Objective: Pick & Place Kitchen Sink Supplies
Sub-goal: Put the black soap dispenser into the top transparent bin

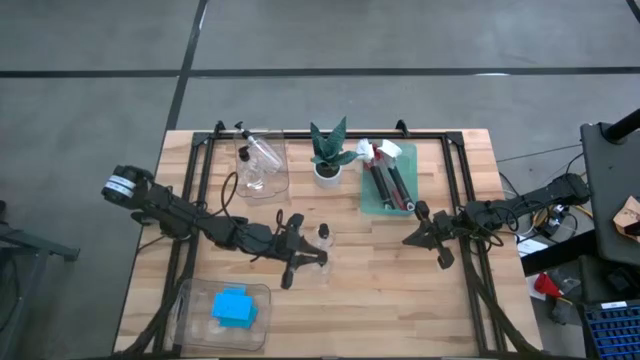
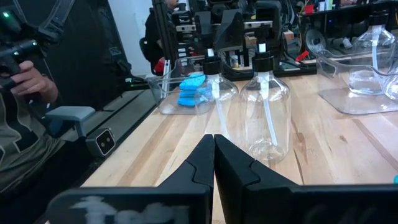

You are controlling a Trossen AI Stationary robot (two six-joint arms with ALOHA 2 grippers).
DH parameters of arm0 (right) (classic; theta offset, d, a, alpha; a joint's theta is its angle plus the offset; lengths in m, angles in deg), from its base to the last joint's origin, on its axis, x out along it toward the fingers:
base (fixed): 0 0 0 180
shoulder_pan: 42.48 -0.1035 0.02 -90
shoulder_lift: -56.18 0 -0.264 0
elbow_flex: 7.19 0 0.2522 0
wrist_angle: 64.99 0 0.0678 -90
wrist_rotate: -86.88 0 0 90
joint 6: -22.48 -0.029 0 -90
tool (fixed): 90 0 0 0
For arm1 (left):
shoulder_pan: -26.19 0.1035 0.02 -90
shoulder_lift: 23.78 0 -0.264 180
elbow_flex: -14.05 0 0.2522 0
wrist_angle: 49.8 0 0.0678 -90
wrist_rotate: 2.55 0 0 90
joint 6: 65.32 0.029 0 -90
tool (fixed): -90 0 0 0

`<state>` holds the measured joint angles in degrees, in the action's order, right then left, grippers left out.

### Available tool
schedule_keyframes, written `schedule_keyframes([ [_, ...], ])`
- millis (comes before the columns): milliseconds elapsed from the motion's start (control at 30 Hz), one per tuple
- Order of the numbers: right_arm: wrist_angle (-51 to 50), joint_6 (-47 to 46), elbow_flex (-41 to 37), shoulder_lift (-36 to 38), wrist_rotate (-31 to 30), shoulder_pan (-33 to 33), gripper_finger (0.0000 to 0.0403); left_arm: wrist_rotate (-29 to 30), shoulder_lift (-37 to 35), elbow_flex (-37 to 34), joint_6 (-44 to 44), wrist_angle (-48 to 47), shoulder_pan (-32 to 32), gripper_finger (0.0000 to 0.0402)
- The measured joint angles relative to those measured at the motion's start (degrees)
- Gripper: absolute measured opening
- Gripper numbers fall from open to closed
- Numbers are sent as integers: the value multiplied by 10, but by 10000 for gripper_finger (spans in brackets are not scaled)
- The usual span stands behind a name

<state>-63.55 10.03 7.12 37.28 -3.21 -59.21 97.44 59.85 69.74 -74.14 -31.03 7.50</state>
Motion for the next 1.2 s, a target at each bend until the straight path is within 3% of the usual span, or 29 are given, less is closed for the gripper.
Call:
schedule_keyframes([
  [167, 0, 0, 0, 0, 0, 0, 8, 0, 0, 0, 1, 0, 0, 20],
  [667, 0, 0, 0, 0, 0, 0, 8, 0, -16, -4, 8, 11, -2, 14],
  [933, 0, 0, 0, 0, 0, 0, 8, 11, -122, -61, 17, 10, -3, 13],
  [1200, 0, 0, 0, 0, 0, 0, 8, 141, -272, -121, 111, 10, -4, 13],
])
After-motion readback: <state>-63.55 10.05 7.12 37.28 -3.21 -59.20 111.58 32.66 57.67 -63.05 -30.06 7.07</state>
